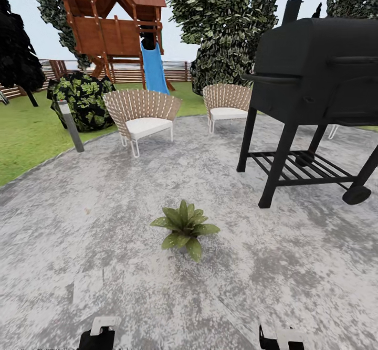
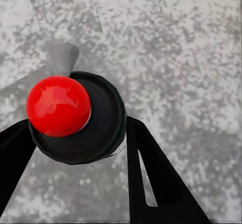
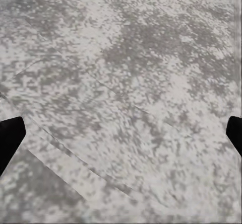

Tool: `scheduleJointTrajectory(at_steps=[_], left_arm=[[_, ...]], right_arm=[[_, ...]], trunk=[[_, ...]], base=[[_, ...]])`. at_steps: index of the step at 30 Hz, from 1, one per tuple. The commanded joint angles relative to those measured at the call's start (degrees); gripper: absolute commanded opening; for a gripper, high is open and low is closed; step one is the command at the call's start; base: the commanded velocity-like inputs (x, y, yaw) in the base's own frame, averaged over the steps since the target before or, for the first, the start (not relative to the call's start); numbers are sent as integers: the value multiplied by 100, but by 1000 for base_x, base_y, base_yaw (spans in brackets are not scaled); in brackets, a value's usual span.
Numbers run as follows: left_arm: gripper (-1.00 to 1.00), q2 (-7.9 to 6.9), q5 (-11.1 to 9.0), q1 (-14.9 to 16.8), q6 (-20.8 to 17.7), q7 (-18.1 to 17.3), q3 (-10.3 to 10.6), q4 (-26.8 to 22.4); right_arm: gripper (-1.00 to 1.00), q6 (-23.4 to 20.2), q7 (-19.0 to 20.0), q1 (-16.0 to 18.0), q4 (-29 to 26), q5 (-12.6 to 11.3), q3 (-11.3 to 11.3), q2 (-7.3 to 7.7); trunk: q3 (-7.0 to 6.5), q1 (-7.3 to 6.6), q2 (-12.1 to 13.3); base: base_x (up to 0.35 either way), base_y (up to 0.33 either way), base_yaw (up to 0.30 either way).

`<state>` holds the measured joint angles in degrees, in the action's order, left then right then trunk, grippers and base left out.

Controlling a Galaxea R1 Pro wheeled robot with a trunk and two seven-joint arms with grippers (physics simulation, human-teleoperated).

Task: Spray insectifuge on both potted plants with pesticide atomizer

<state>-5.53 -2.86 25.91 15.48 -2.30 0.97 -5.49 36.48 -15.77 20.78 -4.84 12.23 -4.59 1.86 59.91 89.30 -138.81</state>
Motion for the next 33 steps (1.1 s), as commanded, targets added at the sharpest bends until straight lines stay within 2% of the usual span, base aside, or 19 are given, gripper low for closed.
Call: scheduleJointTrajectory(at_steps=[1, 33], left_arm=[[-100, -7, -30, 2, 17, -25, 9, 4], [-100, -45, -22, 1, 15, -29, 17, 4]], right_arm=[[100, 17, -21, 5, 7, 61, -48, 3], [100, 17, -14, 5, 10, 61, -42, -1]], trunk=[[5, -4, -2], [5, -4, -2]], base=[[-273, 191, -254], [-271, 211, -267]])
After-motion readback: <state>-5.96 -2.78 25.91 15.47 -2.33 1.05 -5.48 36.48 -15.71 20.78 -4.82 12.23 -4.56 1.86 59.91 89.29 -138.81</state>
